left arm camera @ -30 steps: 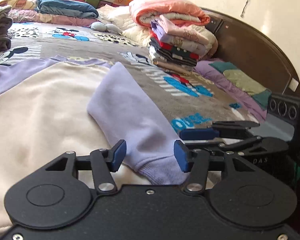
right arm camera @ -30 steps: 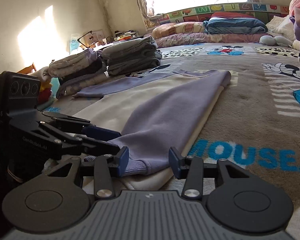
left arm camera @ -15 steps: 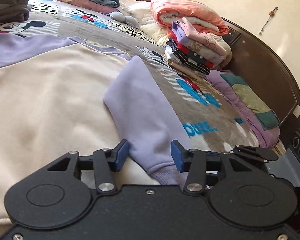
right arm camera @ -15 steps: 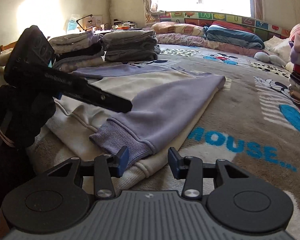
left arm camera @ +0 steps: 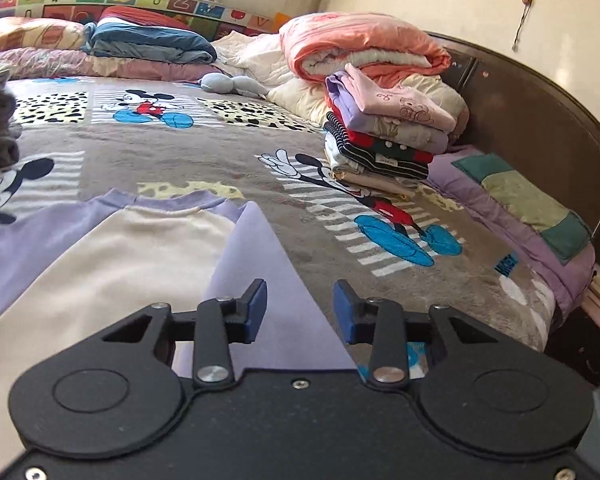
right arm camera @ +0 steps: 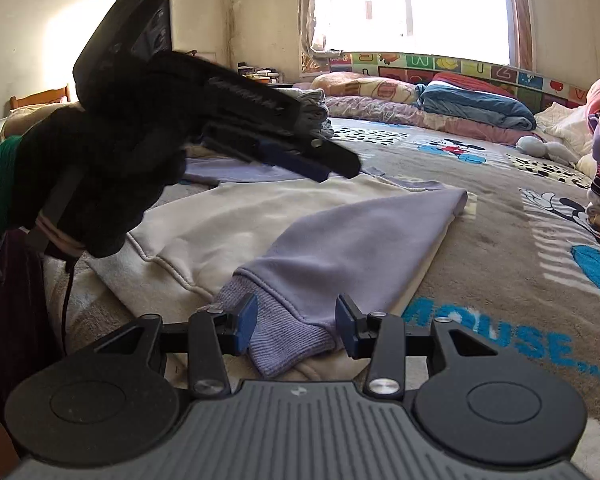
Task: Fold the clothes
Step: 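Move the left gripper across the sweatshirt body toward the other lavender sleeve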
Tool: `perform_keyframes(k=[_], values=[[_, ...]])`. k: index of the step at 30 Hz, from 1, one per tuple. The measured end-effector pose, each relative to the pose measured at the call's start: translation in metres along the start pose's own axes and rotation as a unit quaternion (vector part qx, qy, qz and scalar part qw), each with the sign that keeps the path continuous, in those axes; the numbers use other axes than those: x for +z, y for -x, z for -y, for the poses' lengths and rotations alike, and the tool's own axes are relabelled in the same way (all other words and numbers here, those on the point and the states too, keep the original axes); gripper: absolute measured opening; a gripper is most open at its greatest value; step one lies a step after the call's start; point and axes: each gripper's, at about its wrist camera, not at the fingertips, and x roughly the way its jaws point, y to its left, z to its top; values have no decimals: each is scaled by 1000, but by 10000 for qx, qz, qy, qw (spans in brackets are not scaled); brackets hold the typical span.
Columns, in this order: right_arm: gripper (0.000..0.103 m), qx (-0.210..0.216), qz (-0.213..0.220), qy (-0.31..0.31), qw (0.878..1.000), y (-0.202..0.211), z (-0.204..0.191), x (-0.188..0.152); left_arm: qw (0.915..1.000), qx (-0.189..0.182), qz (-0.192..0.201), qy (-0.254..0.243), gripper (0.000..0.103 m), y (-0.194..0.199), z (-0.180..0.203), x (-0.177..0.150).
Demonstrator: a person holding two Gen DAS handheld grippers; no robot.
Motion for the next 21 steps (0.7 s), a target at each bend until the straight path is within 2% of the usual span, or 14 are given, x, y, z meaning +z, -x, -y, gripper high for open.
perform_keyframes(k=[2,6,11,15,21], values=[[44,104,195,-23,9998,2,4,3,9996,12,-244,-163,31,-30,6,14],[44,247,-3,-302,9992,-11,14,-5,9960,361,-783,-232,30,-85,0,24],[44,506,-159,-553,9971,-23,20,-7,9938,429,-1009,169,30,-105,-27,24],[44,656,-150,-642,9957,-24,24,-9,9953,255,-865,350,30,-107,-29,42],[45,782,-164,-691,9944,-28,26,-8,9907,572,-1131,500,30,-148,-39,58]])
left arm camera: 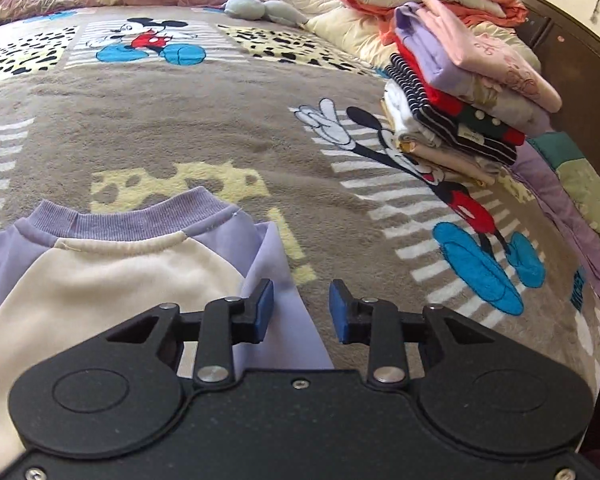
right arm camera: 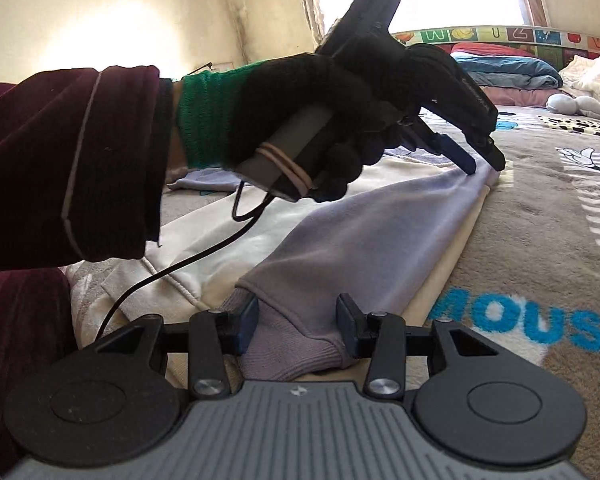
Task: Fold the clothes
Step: 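Move the left gripper across the sweatshirt body toward the other lavender sleeve, then grasp the other lavender sleeve cuff with the left gripper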
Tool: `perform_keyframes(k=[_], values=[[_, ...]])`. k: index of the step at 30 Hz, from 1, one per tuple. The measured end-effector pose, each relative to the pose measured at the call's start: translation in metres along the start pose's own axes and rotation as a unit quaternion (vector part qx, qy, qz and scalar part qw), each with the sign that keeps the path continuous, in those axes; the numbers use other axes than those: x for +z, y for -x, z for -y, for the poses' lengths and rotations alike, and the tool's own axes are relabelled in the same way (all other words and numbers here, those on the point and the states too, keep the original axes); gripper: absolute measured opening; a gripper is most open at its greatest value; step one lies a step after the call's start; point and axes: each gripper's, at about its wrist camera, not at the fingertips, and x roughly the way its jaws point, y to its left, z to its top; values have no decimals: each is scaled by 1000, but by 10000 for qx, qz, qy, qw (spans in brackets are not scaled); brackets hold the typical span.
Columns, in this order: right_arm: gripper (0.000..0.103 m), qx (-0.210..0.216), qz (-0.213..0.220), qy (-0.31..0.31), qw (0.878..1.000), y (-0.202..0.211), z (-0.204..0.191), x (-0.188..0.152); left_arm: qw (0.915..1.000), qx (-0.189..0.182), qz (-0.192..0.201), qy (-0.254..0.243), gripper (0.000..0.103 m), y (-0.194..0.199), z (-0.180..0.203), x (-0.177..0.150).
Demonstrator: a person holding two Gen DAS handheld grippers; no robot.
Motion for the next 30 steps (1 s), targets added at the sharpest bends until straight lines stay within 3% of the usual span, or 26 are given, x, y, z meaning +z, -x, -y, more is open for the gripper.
perform_keyframes(k=[5,9,11,12,15,16,23,27,30], values=[[46,63,-55,-96,9999,-4,2,-1,9998,72,-106,126,30,-9,-4,9],[45,113,-58,-157,9998,-3,4,-3,9990,-62,133,433,30,12,-12,8],[45,123,-62,-185,9997,-6,7,0,9977,-154,290,588,36,29,-19,2],[45,135,-53,-227,9996,-5,8,0,9968,-179,412,666,46,42,-24,-2],[46,178,37,-292,9994,-1,7,1,9925,-287,719,948,56,79,-39,-19],[48,191,83,-276,9994,2,6,2,9904,-298,826,1066,63,93,-45,-26],[53,265,522,-382,9976,26,5,5,9714,-321,1607,1718,86,186,-80,-87],[54,22,961,-1187,9883,46,28,2,9577,-140,2142,1916,88,231,-95,-128],[55,-302,1333,-2257,9646,60,61,-8,9456,86,2494,2089,88,253,-106,-160]])
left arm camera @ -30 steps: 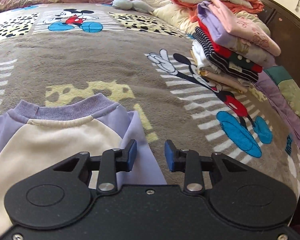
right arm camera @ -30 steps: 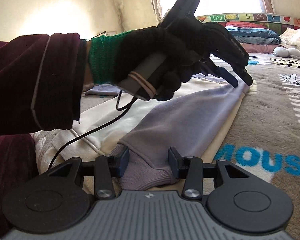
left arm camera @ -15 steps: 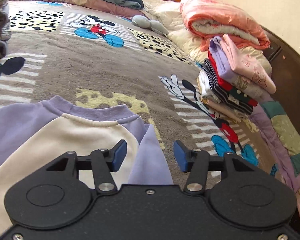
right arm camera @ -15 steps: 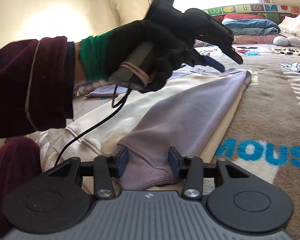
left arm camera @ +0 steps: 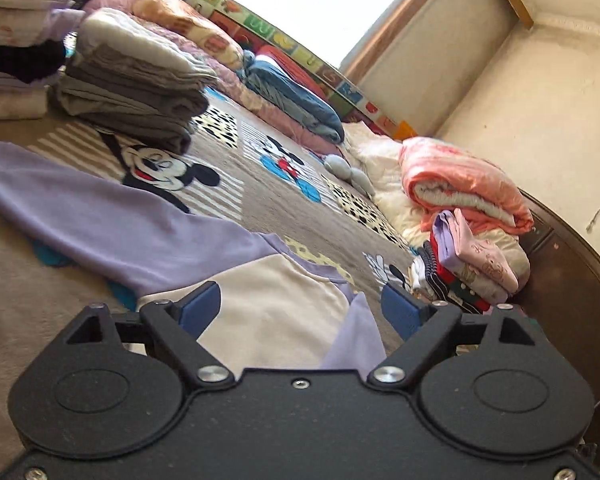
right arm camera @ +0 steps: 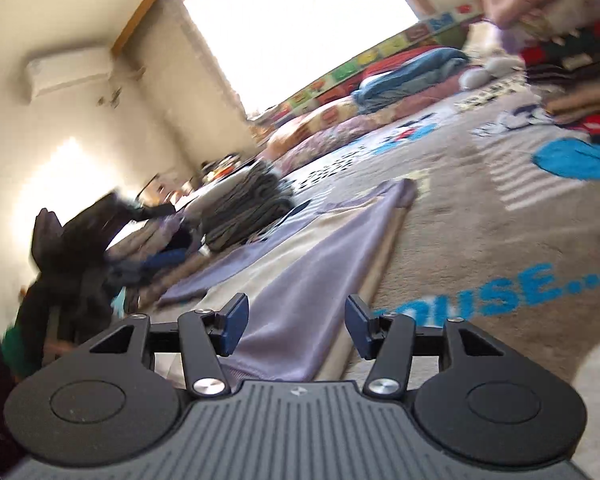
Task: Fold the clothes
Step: 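Grasp the other lavender sleeve cuff with the left gripper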
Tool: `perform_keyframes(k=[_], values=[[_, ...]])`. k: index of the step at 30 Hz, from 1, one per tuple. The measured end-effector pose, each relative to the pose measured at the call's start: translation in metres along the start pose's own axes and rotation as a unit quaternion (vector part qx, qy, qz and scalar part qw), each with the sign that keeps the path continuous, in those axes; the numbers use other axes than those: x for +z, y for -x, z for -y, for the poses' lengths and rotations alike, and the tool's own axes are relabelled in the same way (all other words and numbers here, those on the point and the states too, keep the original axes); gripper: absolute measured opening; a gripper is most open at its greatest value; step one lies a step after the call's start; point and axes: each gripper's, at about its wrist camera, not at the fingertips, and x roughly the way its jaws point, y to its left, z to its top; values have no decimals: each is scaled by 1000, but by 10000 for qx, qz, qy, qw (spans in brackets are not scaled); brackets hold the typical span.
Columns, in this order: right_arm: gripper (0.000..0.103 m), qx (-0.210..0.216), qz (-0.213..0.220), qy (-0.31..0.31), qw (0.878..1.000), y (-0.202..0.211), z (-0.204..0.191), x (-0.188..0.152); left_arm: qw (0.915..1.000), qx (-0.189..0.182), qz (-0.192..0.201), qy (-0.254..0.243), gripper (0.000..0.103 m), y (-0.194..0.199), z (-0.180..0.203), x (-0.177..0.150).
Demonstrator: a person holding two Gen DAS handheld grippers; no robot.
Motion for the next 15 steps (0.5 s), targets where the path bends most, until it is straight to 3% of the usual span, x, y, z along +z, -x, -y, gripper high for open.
perform_keyframes(k=[5,11,15], values=[[57,-517,495,-1421,9873,13,48,-4,9990,384,-15,221,88,20,-36,-10],[69,-623,683,-1868,9780,18,54,-1,9957,696,-94,609,88,32,-75,-8],[70,-584,678,-1918,9774,23,49,2,9917,920,-47,898,88,44,-101,-4]])
